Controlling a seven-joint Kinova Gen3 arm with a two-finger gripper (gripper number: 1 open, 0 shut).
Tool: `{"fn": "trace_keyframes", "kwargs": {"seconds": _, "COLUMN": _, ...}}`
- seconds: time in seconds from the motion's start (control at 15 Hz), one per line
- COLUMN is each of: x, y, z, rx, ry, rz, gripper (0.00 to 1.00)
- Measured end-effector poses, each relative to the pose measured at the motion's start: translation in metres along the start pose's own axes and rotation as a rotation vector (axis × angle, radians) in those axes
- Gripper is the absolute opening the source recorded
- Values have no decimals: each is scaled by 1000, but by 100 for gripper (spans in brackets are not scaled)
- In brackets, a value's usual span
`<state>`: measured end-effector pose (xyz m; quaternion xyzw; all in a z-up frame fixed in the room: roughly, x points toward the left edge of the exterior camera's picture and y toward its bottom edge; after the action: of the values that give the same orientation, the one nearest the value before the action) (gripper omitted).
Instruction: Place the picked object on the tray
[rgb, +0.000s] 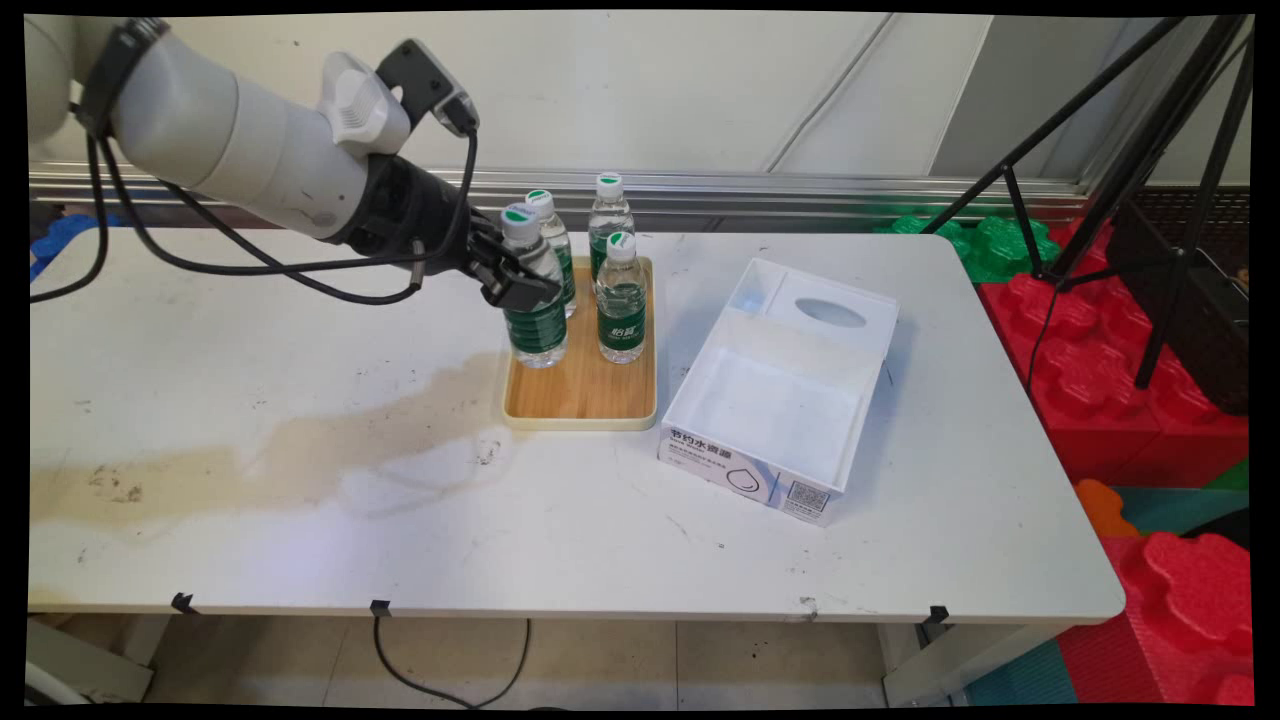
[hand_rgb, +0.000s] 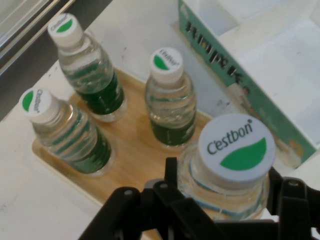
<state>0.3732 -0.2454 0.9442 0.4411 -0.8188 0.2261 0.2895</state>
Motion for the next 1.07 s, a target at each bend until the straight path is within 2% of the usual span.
{"fn": "trace_keyframes", "kwargs": {"seconds": 0.33, "x": -9, "y": -15, "z": 30, "rx": 1, "ry": -36, "rz": 17, "gripper": 0}}
{"fn": "trace_keyframes", "kwargs": {"seconds": 0.67, "x": -18, "y": -20, "z": 62, "rx": -30, "ry": -58, "rz": 40, "gripper": 0}}
{"fn": "trace_keyframes", "kwargs": {"seconds": 1.07, "x": -29, "y": -22, "z": 91, "rx": -63, "ry": -61, "rz": 68, "gripper": 0}}
